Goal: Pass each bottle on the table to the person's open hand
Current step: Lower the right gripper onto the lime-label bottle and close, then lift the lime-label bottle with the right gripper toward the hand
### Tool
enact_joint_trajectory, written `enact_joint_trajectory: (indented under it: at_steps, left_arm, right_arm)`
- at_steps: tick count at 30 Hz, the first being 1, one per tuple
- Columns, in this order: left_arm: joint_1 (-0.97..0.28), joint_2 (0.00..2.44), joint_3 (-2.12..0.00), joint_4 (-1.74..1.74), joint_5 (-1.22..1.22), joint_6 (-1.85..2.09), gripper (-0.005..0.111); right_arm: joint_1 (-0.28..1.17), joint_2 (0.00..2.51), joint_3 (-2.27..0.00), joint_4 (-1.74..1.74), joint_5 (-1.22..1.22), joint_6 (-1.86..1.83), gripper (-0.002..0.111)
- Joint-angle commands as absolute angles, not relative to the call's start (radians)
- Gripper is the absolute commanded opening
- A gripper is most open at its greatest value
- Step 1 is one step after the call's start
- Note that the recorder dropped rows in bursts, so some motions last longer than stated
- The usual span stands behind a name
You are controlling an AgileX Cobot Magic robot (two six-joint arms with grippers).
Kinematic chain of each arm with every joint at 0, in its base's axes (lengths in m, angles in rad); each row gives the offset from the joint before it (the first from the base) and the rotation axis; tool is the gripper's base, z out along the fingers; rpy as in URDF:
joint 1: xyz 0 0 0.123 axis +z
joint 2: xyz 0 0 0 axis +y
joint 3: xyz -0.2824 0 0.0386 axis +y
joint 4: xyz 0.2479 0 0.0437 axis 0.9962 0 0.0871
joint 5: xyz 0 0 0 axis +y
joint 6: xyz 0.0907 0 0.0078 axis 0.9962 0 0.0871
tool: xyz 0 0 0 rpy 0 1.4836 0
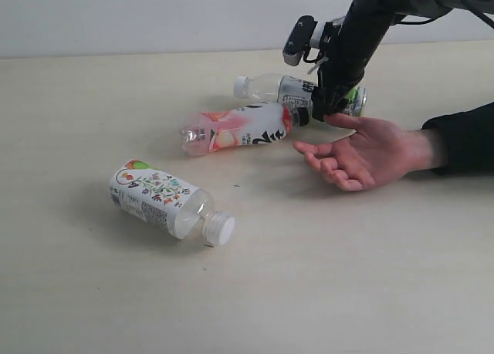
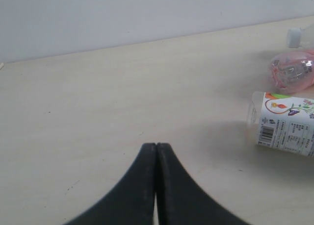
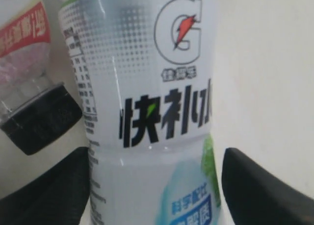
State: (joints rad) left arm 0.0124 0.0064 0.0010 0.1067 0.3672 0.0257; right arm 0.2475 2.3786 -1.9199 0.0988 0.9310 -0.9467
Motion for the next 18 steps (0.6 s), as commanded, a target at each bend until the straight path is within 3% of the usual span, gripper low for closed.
enact_joint_trajectory:
  at_steps: [1,11,18]
  left_arm:
    - [0.011,0.000,0.000,0.103,0.364,0.022,0.001]
    - [0.011,0.000,0.000,0.103,0.364,0.022,0.001]
    - [0.011,0.000,0.000,0.103,0.364,0.022,0.001]
  right_arm:
    - [0.245,2.381,-1.924,0.095,0.922,-0.941,0.070]
    - [0.245,2.395,-1.924,0.074,0.922,-0.941,0.068]
    - [0.245,2.395,-1.924,0.072,0.884,-0.941,0.043]
